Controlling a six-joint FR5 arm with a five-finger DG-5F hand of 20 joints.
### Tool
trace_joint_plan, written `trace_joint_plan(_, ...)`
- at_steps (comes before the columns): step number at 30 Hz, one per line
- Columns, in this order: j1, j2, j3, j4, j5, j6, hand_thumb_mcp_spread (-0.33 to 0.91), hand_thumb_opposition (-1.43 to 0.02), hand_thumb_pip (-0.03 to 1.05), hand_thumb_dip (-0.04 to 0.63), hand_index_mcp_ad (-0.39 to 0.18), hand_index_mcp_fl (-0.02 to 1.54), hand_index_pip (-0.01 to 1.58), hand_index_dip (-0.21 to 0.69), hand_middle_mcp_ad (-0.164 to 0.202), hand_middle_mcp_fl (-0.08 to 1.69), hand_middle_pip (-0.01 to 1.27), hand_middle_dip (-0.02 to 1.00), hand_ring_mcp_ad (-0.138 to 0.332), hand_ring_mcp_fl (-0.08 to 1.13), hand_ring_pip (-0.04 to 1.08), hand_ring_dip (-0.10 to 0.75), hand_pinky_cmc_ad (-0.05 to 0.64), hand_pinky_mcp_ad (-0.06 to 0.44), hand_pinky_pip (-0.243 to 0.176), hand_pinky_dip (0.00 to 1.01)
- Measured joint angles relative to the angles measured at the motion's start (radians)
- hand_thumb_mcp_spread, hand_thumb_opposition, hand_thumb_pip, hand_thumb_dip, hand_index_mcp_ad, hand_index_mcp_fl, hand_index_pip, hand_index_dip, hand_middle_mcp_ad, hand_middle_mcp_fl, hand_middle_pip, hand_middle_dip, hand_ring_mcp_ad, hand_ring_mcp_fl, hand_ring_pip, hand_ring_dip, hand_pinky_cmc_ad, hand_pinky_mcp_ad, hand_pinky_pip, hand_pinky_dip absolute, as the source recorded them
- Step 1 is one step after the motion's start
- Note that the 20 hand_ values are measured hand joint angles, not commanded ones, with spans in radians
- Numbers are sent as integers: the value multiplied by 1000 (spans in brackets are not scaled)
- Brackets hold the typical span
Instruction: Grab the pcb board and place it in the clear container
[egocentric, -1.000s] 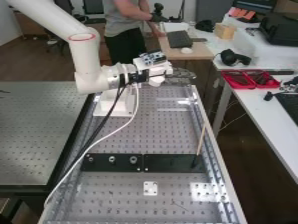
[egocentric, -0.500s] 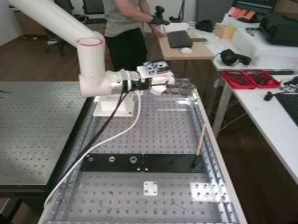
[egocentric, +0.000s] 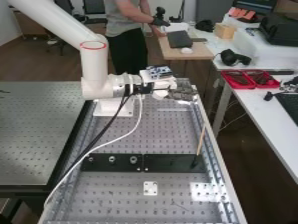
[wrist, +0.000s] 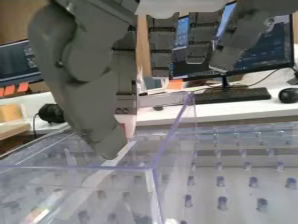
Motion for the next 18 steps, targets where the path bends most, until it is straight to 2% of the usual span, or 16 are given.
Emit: trace_joint_plan(18,-3,-10,5,-9,5,2,504,-949,618,250,-129,499,1522,24,58,154,133,140,162,31,87,28,297,164,-30,239)
